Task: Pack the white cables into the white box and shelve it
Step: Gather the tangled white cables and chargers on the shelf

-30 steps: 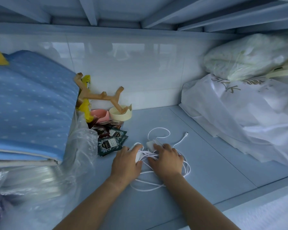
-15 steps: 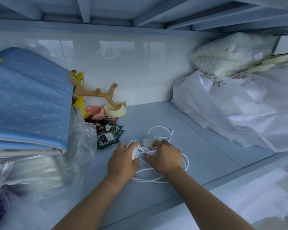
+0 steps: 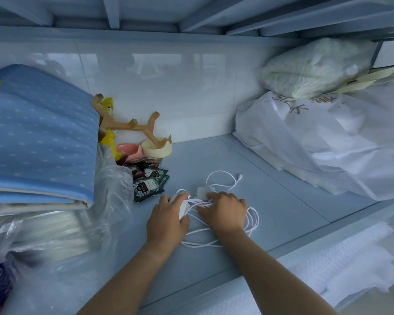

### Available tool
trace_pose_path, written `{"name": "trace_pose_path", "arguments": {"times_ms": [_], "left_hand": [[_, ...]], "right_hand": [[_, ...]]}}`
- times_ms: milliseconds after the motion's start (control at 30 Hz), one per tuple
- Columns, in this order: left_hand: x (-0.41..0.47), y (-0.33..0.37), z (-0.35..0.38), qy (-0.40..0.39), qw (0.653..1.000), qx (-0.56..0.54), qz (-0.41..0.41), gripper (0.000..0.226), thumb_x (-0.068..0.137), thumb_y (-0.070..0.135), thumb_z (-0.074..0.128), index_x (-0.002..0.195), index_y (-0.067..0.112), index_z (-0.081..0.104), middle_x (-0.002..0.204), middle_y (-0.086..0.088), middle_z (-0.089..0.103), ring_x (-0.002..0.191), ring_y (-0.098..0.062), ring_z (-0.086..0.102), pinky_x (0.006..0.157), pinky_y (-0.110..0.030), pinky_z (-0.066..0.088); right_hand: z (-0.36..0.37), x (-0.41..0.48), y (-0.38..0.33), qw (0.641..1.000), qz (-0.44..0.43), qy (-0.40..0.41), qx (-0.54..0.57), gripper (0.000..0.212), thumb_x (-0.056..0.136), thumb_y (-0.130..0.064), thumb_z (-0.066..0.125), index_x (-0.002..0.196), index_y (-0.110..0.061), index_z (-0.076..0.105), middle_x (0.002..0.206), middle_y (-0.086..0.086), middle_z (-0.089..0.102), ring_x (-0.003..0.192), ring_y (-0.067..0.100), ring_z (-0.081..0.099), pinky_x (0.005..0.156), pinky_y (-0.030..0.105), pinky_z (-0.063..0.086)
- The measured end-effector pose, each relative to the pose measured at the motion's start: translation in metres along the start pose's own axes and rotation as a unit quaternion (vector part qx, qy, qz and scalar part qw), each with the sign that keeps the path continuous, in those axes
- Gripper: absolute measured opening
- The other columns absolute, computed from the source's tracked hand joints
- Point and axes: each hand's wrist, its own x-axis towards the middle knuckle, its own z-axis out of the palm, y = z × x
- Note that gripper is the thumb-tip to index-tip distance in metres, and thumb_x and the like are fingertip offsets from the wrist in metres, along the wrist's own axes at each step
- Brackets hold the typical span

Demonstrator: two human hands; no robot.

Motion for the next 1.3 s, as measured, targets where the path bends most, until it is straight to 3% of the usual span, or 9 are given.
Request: {"name": "trace_pose_path", "arguments": {"times_ms": [233, 300, 367, 467, 667, 800, 967, 1133, 1300], "left_hand": [[-0.001, 0.003, -0.001, 0.021, 0.999, -0.034, 0.03, 0.048, 0.077, 0.027, 0.062, 0.119, 0.045, 0.046, 0.103, 0.001, 0.045, 0.089, -0.024, 0.053, 0.064, -0.032, 0.047], [0.002, 0.005, -0.001, 0.008, 0.999, -0.035, 0.032, 0.047, 0.078, 0.026, 0.062, 0.118, 0.044, 0.047, 0.104, 0.001, 0.045, 0.092, -0.024, 0.052, 0.066, -0.032, 0.048], [0.005, 0.007, -0.001, -0.015, 0.999, -0.031, 0.033, 0.045, 0.08, 0.024, 0.061, 0.118, 0.042, 0.048, 0.105, 0.0, 0.045, 0.094, -0.025, 0.052, 0.068, -0.032, 0.047], [0.008, 0.006, -0.003, -0.047, 0.997, -0.022, 0.06, 0.044, 0.082, 0.025, 0.06, 0.121, 0.041, 0.047, 0.107, -0.002, 0.045, 0.095, -0.027, 0.053, 0.073, -0.033, 0.047], [0.004, 0.001, -0.002, -0.098, 0.991, -0.036, 0.078, 0.054, 0.083, 0.024, 0.053, 0.131, 0.041, 0.035, 0.109, -0.004, 0.043, 0.098, -0.028, 0.05, 0.078, -0.037, 0.048], [0.001, 0.002, -0.002, -0.081, 0.992, -0.056, 0.079, 0.052, 0.085, 0.024, 0.058, 0.129, 0.041, 0.038, 0.109, -0.003, 0.042, 0.098, -0.026, 0.05, 0.078, -0.038, 0.049], [0.0, 0.008, -0.001, -0.055, 0.993, -0.075, 0.071, 0.049, 0.081, 0.02, 0.063, 0.121, 0.042, 0.045, 0.109, -0.001, 0.043, 0.096, -0.026, 0.052, 0.076, -0.039, 0.05], [0.001, 0.015, -0.002, -0.053, 0.995, -0.067, 0.06, 0.052, 0.071, 0.018, 0.062, 0.116, 0.04, 0.049, 0.103, -0.002, 0.052, 0.089, -0.031, 0.059, 0.073, -0.034, 0.049], [0.001, 0.02, -0.002, -0.047, 0.993, -0.086, 0.06, 0.05, 0.069, 0.02, 0.065, 0.112, 0.041, 0.051, 0.103, 0.0, 0.058, 0.088, -0.027, 0.058, 0.07, -0.03, 0.044]], "right_hand": [[-0.017, -0.02, 0.012, 1.0, -0.02, 0.0, -0.021, 0.033, 0.073, -0.055, 0.052, 0.079, -0.025, 0.065, 0.079, -0.002, 0.068, 0.081, 0.024, 0.061, 0.065, 0.032, 0.028], [-0.022, -0.021, 0.018, 0.999, -0.039, -0.023, -0.007, 0.036, 0.074, -0.058, 0.053, 0.092, -0.029, 0.064, 0.095, -0.003, 0.066, 0.089, 0.023, 0.061, 0.07, 0.032, 0.035], [-0.024, -0.021, 0.024, 0.994, -0.069, -0.082, 0.012, 0.048, 0.075, -0.059, 0.053, 0.116, -0.035, 0.055, 0.126, -0.004, 0.056, 0.107, 0.022, 0.057, 0.084, 0.034, 0.041], [-0.03, -0.015, 0.031, 0.977, -0.08, -0.19, 0.06, 0.064, 0.075, -0.056, 0.054, 0.134, -0.041, 0.035, 0.15, -0.008, 0.03, 0.128, 0.02, 0.041, 0.101, 0.034, 0.034], [-0.035, -0.012, 0.035, 0.959, -0.128, -0.248, 0.054, 0.068, 0.08, -0.049, 0.054, 0.14, -0.035, 0.024, 0.151, 0.001, 0.022, 0.128, 0.03, 0.04, 0.103, 0.037, 0.033], [-0.04, -0.021, 0.033, 0.969, -0.144, -0.197, 0.042, 0.053, 0.08, -0.041, 0.059, 0.129, -0.032, 0.039, 0.138, 0.007, 0.037, 0.113, 0.033, 0.051, 0.091, 0.037, 0.043], [-0.042, -0.034, 0.028, 0.982, -0.138, -0.127, 0.0, 0.047, 0.084, -0.038, 0.055, 0.128, -0.034, 0.039, 0.14, 0.006, 0.034, 0.103, 0.033, 0.057, 0.079, 0.035, 0.046], [-0.046, -0.033, 0.031, 0.984, -0.113, -0.141, -0.003, 0.048, 0.084, -0.04, 0.055, 0.128, -0.031, 0.038, 0.136, 0.008, 0.036, 0.101, 0.035, 0.057, 0.078, 0.037, 0.047], [-0.051, -0.03, 0.033, 0.98, -0.111, -0.162, 0.027, 0.035, 0.083, -0.036, 0.057, 0.116, -0.028, 0.049, 0.121, 0.011, 0.045, 0.096, 0.036, 0.058, 0.077, 0.037, 0.049]]}}
